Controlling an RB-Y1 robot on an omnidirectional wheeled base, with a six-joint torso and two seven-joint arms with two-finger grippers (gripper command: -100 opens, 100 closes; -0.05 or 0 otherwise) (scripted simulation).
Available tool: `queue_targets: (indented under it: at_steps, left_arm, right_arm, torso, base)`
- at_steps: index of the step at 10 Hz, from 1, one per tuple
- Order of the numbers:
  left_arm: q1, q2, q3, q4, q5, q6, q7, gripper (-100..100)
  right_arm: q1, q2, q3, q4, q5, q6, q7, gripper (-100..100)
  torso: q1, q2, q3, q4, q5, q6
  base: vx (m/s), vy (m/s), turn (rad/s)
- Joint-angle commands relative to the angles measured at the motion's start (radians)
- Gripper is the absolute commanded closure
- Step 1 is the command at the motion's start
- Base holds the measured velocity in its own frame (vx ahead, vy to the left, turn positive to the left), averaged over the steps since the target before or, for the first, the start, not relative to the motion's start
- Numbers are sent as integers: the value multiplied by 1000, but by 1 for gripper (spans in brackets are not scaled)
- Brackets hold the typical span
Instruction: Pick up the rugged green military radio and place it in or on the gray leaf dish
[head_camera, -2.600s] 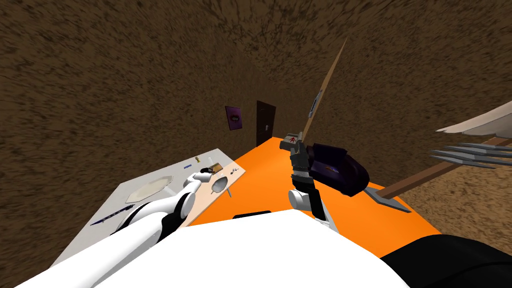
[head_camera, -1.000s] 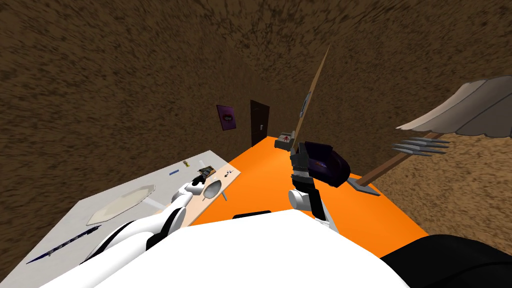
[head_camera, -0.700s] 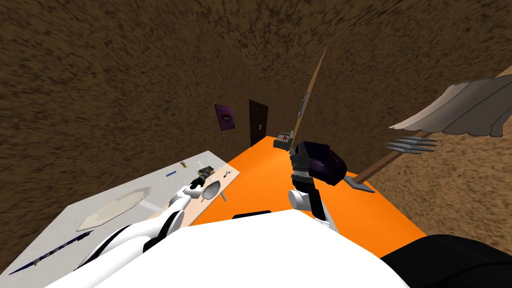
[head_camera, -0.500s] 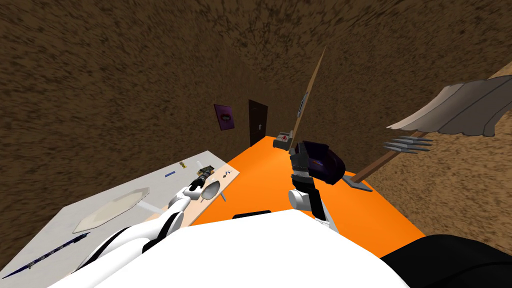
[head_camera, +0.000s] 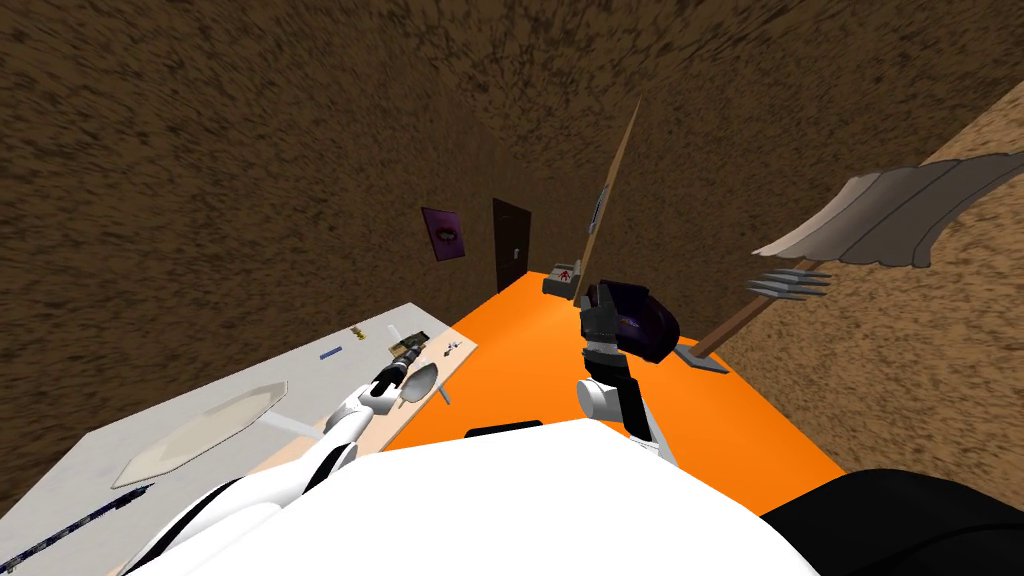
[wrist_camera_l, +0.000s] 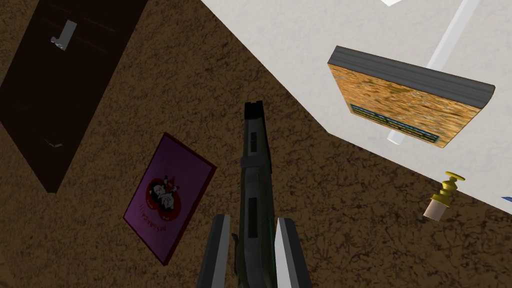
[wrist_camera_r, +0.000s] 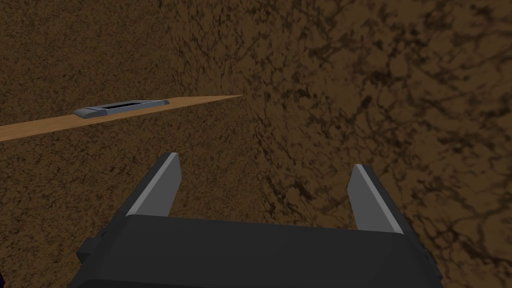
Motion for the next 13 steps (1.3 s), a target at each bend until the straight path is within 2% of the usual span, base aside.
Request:
queue_targets:
  at_steps: [1,2,3,5,6,8,9,10,11,12,13]
  left_arm:
    - [-4,2,3,16,-2,-50,-12,100]
    - [-4,2,3,16,-2,-69,-12,100]
    - [30,3,-2,10,-17,-98,-50,100]
    - [30,3,-2,10,-17,-152,-50,100]
    - [63,3,-7,4,-31,-183,-87,100]
    - [63,3,-7,4,-31,-233,-87,100]
    - [94,3,-12,-1,-45,-265,-121,100]
    - [94,3,-12,-1,-45,-307,-121,100]
    - [124,3,-17,-7,-58,-339,-153,100]
    - [124,3,-17,-7,-58,-371,-153,100]
    - [124,3,-17,-7,-58,-380,-153,100]
  right_arm:
    - [0,0,0,0,0,0,0,0]
    - [0,0,0,0,0,0,0,0]
    - [0,0,0,0,0,0,0,0]
    - [0,0,0,0,0,0,0,0]
    - [0,0,0,0,0,0,0,0]
    - [0,0,0,0,0,0,0,0]
    - [0,0,0,0,0,0,0,0]
    - [0,0,0,0,0,0,0,0]
    - [0,0,0,0,0,0,0,0]
    - [0,0,0,0,0,0,0,0]
    - [0,0,0,0,0,0,0,0]
  torso:
    - [0,0,0,0,0,0]
    - [-1,0,0,0,-1,0]
    - [-1,0,0,1,-1,0]
    - [0,0,1,1,0,0]
    - [-1,1,1,1,-1,0]
    - [-1,2,1,1,-1,0]
    - [-1,1,1,2,-1,0]
    - [0,1,1,1,-1,0]
    - [0,2,2,2,-1,0]
    - [0,2,2,2,-1,0]
    - [0,3,2,2,-1,0]
  base:
    - [-11,10,9]
    - [-2,4,15]
    - [-8,19,-95]
    - [-17,21,-33]
    - [-20,24,-81]
    - [-19,21,-27]
    - [-15,31,-98]
    - [-21,37,-40]
    - [-23,51,-79]
    - [-25,46,-33]
    - [-12,19,10]
